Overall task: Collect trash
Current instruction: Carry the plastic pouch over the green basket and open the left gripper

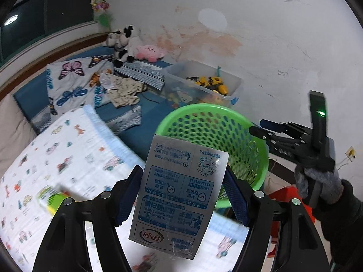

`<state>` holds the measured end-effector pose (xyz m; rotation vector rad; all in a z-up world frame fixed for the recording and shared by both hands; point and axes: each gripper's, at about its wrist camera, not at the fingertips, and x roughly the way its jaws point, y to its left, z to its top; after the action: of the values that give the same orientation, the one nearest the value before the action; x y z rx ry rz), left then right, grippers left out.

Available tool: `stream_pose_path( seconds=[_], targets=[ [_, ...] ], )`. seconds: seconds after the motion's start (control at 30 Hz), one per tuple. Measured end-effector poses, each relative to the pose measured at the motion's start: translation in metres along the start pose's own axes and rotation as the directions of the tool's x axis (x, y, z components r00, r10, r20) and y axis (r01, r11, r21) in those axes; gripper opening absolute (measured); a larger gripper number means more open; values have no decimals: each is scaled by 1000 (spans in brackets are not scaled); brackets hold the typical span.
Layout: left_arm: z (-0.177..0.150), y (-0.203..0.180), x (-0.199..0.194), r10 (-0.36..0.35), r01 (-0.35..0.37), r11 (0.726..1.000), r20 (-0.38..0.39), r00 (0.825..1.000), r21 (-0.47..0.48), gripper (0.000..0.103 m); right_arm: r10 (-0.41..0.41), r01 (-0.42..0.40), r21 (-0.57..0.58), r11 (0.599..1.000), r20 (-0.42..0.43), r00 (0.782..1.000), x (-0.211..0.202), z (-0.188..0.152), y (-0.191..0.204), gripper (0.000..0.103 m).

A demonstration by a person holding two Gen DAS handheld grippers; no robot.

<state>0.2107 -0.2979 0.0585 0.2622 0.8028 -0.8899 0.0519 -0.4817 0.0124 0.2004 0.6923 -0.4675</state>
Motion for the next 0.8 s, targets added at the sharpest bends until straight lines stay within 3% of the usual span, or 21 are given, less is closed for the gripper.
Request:
stream_pose_path(
  seconds=[0.27, 0.8],
  targets=[
    [23, -34, 53, -60, 59, 998, -34, 998, -31, 69, 5, -8, 48, 999, 55, 998, -32, -9, -17, 55],
    [54, -71, 152, -79, 68, 993, -111, 991, -100, 70, 0, -8, 116, 993, 73, 997, -49, -37, -43, 59]
  ],
)
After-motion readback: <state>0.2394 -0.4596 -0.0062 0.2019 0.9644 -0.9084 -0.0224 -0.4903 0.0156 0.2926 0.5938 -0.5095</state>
